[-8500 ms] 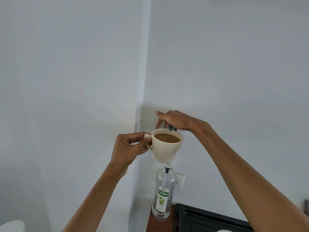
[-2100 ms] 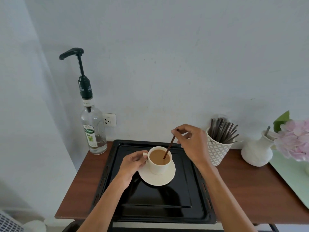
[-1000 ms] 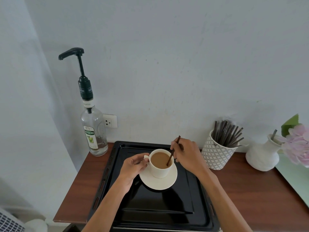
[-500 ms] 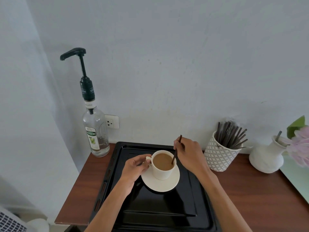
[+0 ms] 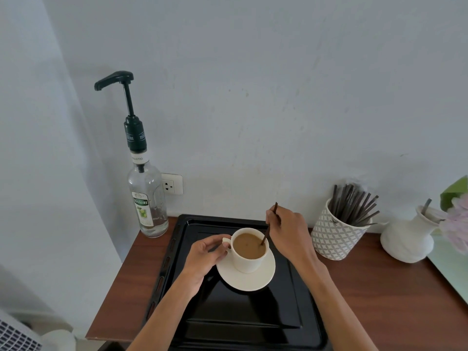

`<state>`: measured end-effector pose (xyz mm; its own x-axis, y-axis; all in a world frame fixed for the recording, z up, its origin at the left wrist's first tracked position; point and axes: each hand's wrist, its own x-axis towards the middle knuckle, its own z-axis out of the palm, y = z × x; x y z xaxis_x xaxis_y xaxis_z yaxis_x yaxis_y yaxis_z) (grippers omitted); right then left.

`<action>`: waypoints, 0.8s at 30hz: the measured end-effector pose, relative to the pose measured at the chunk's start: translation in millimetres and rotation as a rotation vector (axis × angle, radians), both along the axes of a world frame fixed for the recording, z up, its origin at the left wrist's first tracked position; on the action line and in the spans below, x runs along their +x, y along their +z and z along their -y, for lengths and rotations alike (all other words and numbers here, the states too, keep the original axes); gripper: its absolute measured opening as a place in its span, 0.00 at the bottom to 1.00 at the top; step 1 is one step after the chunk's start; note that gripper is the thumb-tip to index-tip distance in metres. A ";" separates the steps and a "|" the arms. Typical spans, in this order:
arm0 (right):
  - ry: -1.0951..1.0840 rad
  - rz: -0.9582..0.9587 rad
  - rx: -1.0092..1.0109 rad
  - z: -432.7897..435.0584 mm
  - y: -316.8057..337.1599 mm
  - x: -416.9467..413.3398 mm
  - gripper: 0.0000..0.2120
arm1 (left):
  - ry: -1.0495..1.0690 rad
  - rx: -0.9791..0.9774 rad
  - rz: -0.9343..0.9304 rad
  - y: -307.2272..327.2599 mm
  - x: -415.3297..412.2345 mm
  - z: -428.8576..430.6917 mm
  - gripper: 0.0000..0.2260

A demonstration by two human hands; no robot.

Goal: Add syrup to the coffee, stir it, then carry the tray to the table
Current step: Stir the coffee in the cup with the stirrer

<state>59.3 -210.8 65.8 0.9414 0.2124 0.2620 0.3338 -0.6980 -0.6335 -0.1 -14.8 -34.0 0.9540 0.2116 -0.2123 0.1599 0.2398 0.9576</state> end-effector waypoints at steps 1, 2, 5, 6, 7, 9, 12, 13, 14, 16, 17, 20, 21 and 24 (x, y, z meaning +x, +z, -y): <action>-0.001 -0.015 -0.004 1.6 -0.2 -0.8 0.16 | 0.000 -0.005 0.000 -0.2 0.0 0.0 0.07; 0.011 -0.040 0.006 1.7 -0.8 -2.5 0.16 | 0.002 -0.009 0.000 -0.5 0.1 -0.2 0.07; 0.073 -0.129 0.109 -8.2 -3.9 -9.6 0.15 | -0.002 -0.010 0.000 -0.6 0.3 -0.9 0.08; 0.081 -0.145 0.153 -13.2 -4.6 -11.0 0.14 | -0.006 -0.009 -0.001 -0.6 0.4 -1.1 0.08; 0.081 -0.144 0.186 -17.8 -5.0 -11.6 0.13 | -0.010 -0.009 -0.003 -0.7 0.3 -1.1 0.08; 0.062 -0.093 0.184 -23.5 -3.4 -10.0 0.13 | -0.011 -0.012 -0.007 -0.8 0.2 -1.6 0.08; 0.012 -0.020 0.078 -17.8 1.1 -4.8 0.12 | -0.011 -0.023 -0.012 -1.4 0.4 -1.9 0.08; -0.008 -0.007 0.050 -13.0 1.7 -3.6 0.13 | -0.011 -0.024 -0.012 -1.4 0.4 -1.8 0.07; -0.029 0.001 0.028 -7.7 1.6 -2.9 0.13 | -0.013 -0.024 -0.012 -1.3 0.6 -1.7 0.07; -0.045 -0.015 0.011 2.0 0.0 -4.1 0.15 | -0.013 -0.023 -0.010 -1.8 0.2 -1.8 0.08; -0.031 -0.047 0.031 4.6 -0.9 -6.1 0.15 | -0.013 -0.022 -0.009 -2.3 -0.1 -2.0 0.08; 0.053 -0.143 0.154 -0.4 -5.1 -13.5 0.14 | -0.020 -0.013 -0.014 -2.4 -1.0 -3.3 0.08; 0.069 -0.143 0.184 -5.1 -6.3 -15.0 0.14 | -0.022 -0.011 -0.012 -2.0 -0.9 -3.4 0.08; 0.044 -0.088 0.171 -15.7 -5.2 -13.9 0.13 | -0.020 -0.009 -0.011 -0.3 -0.7 -3.1 0.08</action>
<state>45.4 -195.1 60.7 0.9529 0.2135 0.2153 0.3001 -0.5634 -0.7697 -0.8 -11.7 -34.4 0.9556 0.1902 -0.2249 0.1756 0.2451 0.9535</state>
